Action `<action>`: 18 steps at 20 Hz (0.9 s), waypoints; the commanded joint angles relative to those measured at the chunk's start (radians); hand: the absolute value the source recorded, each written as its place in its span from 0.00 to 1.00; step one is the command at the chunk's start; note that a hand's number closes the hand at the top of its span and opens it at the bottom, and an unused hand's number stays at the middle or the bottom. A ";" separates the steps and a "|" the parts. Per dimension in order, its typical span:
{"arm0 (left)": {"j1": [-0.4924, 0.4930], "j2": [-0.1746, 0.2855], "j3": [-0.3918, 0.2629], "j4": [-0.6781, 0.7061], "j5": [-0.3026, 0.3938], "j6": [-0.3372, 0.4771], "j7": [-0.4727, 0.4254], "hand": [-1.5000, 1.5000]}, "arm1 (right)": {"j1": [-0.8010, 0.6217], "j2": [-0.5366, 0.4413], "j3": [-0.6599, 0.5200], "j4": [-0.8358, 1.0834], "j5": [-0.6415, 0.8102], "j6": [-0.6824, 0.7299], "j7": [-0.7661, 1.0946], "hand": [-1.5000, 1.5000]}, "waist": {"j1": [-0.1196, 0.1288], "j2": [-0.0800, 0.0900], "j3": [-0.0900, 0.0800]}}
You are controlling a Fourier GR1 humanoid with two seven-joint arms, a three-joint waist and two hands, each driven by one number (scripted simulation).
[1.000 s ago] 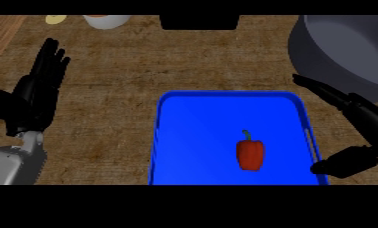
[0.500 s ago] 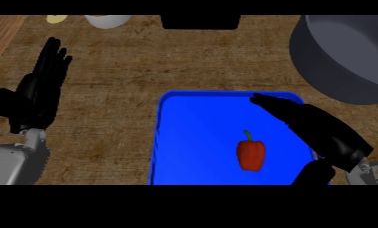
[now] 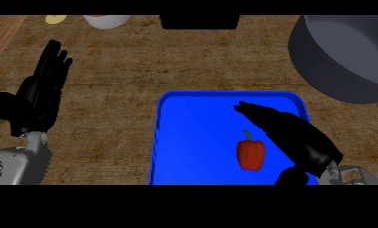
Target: Pick the bell pepper from the tray and place it in the pot
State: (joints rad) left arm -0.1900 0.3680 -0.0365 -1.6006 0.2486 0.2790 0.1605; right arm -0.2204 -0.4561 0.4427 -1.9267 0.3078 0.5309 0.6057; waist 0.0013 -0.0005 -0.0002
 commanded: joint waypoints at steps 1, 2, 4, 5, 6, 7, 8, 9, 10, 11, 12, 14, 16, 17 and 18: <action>0.067 -0.036 -0.026 -0.109 -0.041 0.039 0.055 0.50 | 0.008 0.032 0.013 -0.001 0.073 0.025 0.062 0.00 | 0.003 -0.001 0.000; -0.034 0.043 0.082 0.012 0.042 -0.064 0.042 0.50 | 0.050 0.008 0.028 0.072 0.137 -0.023 -0.044 0.00 | -0.002 0.001 0.000; -0.040 -0.040 0.003 -0.027 -0.062 0.023 0.076 0.50 | 0.035 0.070 0.038 0.043 0.165 0.003 0.016 0.00 | -0.002 0.000 0.000; 0.049 -0.036 0.005 -0.055 -0.039 -0.022 0.023 0.50 | 0.077 0.068 0.089 0.029 0.210 -0.015 0.031 0.00 | 0.000 -0.001 0.000; -0.053 -0.042 0.043 0.043 -0.048 -0.027 0.015 0.50 | 0.001 0.068 -0.018 0.110 0.169 0.023 -0.043 0.00 | -0.002 0.001 0.000; -0.040 -0.021 0.067 0.037 -0.030 -0.065 0.022 0.50 | 0.025 0.079 -0.002 0.109 0.207 0.010 -0.042 0.00 | -0.001 0.001 0.000; -0.027 -0.018 0.064 -0.004 -0.035 -0.061 0.056 0.50 | 0.095 0.090 0.044 0.108 0.252 -0.048 -0.106 0.00 | -0.002 0.000 0.000; 0.011 -0.058 0.014 -0.043 -0.081 -0.025 0.048 0.50 | 0.027 0.116 0.011 0.201 0.242 -0.040 -0.132 0.00 | 0.002 0.001 0.001; 0.016 -0.072 0.049 0.033 -0.064 -0.062 -0.028 0.50 | 0.061 0.152 0.048 0.101 0.259 -0.015 -0.038 0.00 | -0.001 0.000 0.000; 0.081 -0.065 0.033 -0.071 -0.078 -0.047 0.015 0.50 | 0.079 0.149 0.057 0.158 0.298 -0.064 -0.102 0.00 | 0.002 0.000 0.000; -0.034 -0.084 0.041 0.011 -0.107 -0.023 0.032 0.50 | 0.093 0.158 0.054 0.063 0.278 0.003 -0.026 0.00 | -0.004 0.000 0.000; -0.005 -0.048 0.099 -0.023 -0.033 -0.103 0.058 0.50 | 0.066 0.136 0.021 0.135 0.308 0.010 -0.102 0.00 | -0.001 0.000 0.000; 0.004 -0.056 0.103 -0.011 -0.078 -0.093 0.027 0.50 | 0.032 0.199 0.009 0.158 0.322 0.019 -0.057 0.00 | 0.001 0.000 0.000; -0.025 -0.062 0.106 0.052 -0.070 -0.108 0.010 0.50 | 0.079 0.128 -0.025 0.193 0.327 -0.003 -0.153 0.00 | -0.002 0.001 0.000; -0.002 -0.065 0.093 -0.034 -0.086 -0.093 0.057 0.50 | 0.077 0.160 0.004 0.246 0.377 -0.044 -0.176 0.00 | 0.001 0.000 0.000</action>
State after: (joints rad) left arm -0.2012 0.3069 0.0429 -1.6092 0.1754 0.2029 0.2020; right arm -0.1518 -0.3117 0.4523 -1.7638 0.6194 0.5198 0.4941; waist 0.0005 -0.0003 -0.0001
